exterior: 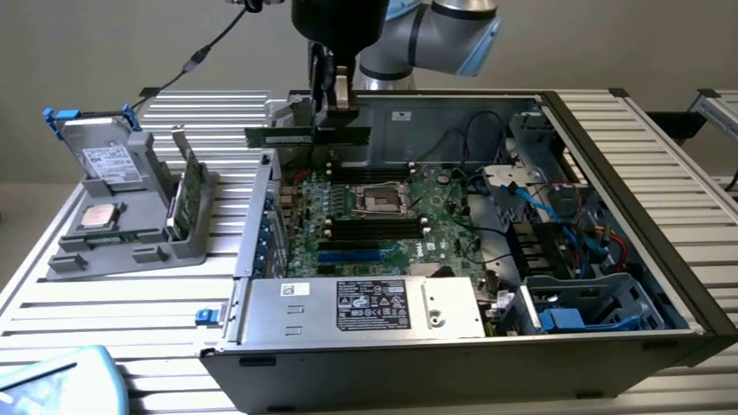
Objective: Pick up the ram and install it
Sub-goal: 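Pick up the ram and move it above insertion slot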
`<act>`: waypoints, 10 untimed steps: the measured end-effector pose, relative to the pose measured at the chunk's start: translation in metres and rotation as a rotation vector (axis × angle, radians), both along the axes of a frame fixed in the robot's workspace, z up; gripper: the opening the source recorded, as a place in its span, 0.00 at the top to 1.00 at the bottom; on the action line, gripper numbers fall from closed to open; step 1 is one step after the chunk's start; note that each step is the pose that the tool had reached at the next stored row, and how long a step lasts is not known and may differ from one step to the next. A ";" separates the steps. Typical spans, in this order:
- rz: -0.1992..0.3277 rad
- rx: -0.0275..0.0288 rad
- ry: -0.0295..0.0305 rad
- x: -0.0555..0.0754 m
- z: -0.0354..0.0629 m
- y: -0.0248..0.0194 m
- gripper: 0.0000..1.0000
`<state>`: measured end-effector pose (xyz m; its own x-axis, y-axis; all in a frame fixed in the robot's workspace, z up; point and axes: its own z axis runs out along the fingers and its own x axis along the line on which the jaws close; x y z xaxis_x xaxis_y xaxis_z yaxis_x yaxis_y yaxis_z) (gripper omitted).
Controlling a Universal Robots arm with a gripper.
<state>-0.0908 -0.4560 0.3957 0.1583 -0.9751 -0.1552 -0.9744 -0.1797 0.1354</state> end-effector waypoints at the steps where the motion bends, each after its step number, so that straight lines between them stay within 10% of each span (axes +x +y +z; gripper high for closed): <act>1: 0.000 0.0025 -0.0004 0.002 -0.0002 0.0000 0.86; 10: -0.001 0.0041 -0.0034 0.027 0.0000 0.0000 0.86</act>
<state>-0.0636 -0.4560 0.3957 0.1581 -0.9746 -0.1586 -0.9749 -0.1795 0.1314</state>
